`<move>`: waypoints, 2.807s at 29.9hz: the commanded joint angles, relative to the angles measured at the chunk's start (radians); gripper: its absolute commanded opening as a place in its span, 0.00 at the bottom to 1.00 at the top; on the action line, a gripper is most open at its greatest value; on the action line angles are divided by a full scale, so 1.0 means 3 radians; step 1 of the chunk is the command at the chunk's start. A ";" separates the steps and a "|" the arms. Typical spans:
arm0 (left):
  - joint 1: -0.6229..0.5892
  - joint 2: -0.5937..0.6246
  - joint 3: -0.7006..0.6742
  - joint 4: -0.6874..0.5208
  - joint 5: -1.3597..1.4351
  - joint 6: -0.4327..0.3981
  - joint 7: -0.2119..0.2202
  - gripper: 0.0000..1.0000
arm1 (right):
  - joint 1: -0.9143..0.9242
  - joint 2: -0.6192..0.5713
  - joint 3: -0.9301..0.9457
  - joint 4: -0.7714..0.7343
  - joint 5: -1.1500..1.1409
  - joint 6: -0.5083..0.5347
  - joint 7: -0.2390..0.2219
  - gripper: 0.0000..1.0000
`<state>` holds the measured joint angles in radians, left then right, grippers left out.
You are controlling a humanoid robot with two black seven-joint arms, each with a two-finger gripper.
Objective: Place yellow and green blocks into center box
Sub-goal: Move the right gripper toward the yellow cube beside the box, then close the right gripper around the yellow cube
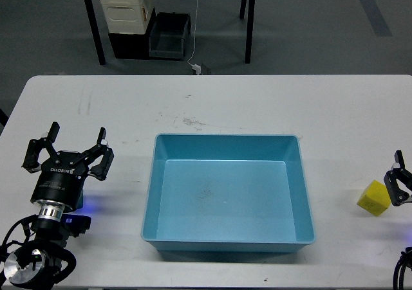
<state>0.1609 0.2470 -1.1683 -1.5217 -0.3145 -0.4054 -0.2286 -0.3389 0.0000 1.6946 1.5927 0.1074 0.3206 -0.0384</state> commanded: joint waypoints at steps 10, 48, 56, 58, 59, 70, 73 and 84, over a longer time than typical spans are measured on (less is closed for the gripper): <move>0.0000 0.0000 0.0003 0.0005 0.0005 -0.0004 -0.0010 1.00 | 0.0097 0.0000 0.0027 -0.0042 -0.0056 0.0015 0.0020 1.00; -0.0035 -0.0015 -0.0007 0.0087 0.0000 -0.0009 -0.0255 1.00 | 0.2995 -0.3706 -0.2952 -0.0590 -0.6114 0.0036 0.1757 0.99; -0.0046 -0.0036 -0.0002 0.0107 0.0000 -0.0009 -0.0271 1.00 | 0.3829 -0.3897 -0.4405 -0.0508 -0.7071 0.0036 0.1757 0.99; -0.0046 -0.0046 -0.0002 0.0113 0.0000 -0.0009 -0.0271 1.00 | 0.3921 -0.3871 -0.4600 -0.0502 -0.7275 0.0036 0.1757 0.99; -0.0046 -0.0051 -0.0002 0.0113 0.0000 -0.0009 -0.0276 1.00 | 0.3952 -0.3866 -0.4687 -0.0502 -0.7367 0.0036 0.1757 0.99; -0.0046 -0.0061 -0.0002 0.0154 0.0000 -0.0009 -0.0312 1.00 | 0.4024 -0.3641 -0.4887 -0.0533 -0.7630 0.0036 0.1757 0.99; -0.0046 -0.0061 -0.0002 0.0154 0.0000 -0.0009 -0.0352 1.00 | 0.4029 -0.3564 -0.4963 -0.0554 -0.7630 0.0112 0.1757 0.99; -0.0041 -0.0056 -0.0002 0.0159 0.0000 -0.0009 -0.0383 1.00 | 0.4014 -0.3436 -0.5050 -0.0686 -0.7630 0.0445 0.1757 0.99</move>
<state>0.1485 0.2301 -1.1688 -1.4741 -0.3145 -0.4081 -0.3435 0.8677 -1.0318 0.1916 1.3932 -2.1818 0.4518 0.4886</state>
